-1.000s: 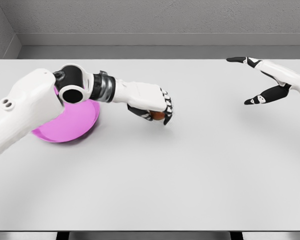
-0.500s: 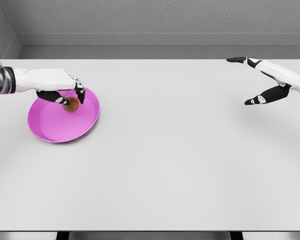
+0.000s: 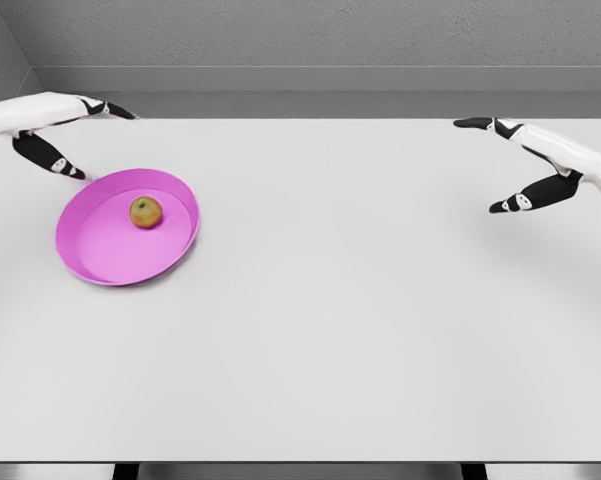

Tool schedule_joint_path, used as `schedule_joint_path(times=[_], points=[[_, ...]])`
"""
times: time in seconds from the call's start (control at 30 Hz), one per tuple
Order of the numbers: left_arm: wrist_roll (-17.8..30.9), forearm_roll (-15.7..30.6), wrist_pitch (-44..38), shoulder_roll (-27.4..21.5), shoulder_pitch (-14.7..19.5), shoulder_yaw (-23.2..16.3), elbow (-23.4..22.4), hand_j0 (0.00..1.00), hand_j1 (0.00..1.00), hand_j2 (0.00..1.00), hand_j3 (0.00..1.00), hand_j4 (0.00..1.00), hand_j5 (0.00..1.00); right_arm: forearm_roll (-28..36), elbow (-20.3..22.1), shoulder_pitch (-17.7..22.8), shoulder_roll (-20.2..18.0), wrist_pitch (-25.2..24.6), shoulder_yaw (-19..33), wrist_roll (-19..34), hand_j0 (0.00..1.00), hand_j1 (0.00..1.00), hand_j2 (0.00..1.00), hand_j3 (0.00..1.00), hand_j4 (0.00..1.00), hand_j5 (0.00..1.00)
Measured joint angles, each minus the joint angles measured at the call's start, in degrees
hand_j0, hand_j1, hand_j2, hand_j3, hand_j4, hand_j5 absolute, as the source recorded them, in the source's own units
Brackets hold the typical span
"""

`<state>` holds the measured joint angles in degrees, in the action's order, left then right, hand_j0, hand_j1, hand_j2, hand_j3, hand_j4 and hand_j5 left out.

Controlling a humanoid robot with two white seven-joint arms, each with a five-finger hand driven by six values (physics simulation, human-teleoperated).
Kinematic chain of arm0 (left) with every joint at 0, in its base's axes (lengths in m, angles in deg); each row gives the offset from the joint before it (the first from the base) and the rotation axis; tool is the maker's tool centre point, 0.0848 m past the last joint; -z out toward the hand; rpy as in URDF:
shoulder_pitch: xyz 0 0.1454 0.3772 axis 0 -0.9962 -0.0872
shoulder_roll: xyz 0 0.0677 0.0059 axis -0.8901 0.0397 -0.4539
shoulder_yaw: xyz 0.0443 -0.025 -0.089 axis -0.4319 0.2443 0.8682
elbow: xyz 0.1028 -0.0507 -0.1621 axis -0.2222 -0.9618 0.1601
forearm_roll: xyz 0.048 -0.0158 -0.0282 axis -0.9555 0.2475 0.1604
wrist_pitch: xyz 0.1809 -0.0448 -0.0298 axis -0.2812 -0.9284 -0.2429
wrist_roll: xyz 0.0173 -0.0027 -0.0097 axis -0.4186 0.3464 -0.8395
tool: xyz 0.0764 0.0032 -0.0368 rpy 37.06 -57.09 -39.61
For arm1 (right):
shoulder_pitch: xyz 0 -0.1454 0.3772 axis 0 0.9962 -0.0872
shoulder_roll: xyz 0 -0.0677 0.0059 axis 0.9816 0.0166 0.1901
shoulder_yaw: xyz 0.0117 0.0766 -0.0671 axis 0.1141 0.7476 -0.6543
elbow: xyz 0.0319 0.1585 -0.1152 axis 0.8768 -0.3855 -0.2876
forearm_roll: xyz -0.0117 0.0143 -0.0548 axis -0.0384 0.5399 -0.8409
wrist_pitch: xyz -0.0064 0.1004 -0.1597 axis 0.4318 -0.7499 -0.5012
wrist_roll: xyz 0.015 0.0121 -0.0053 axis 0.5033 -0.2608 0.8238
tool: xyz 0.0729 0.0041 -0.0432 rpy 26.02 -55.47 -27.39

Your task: Put the apple on the plate with both arms

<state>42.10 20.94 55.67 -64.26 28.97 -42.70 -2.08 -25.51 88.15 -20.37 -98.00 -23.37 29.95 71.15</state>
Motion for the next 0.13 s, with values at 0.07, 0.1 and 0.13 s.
schedule_joint_path(times=[0.07,0.1,0.13], points=[[0.0,0.3,0.0,0.3,0.0,1.1,-3.6,1.00,1.00,1.00,1.00,1.00,1.00,0.0,0.0,-0.2,0.0,0.0,0.0,0.0,1.00,1.00,1.00,1.00,1.00,1.00],[0.0,0.4,0.0,0.4,-0.1,1.4,-4.6,1.00,1.00,1.00,1.00,1.00,1.00,0.0,0.0,-0.3,0.0,0.0,0.0,0.0,1.00,1.00,1.00,1.00,1.00,1.00],[0.0,0.4,0.0,0.7,-0.2,1.6,-5.4,1.00,1.00,1.00,1.00,1.00,1.00,0.0,0.0,-0.4,-0.1,0.0,0.1,0.0,1.00,1.00,1.00,1.00,1.00,1.00]])
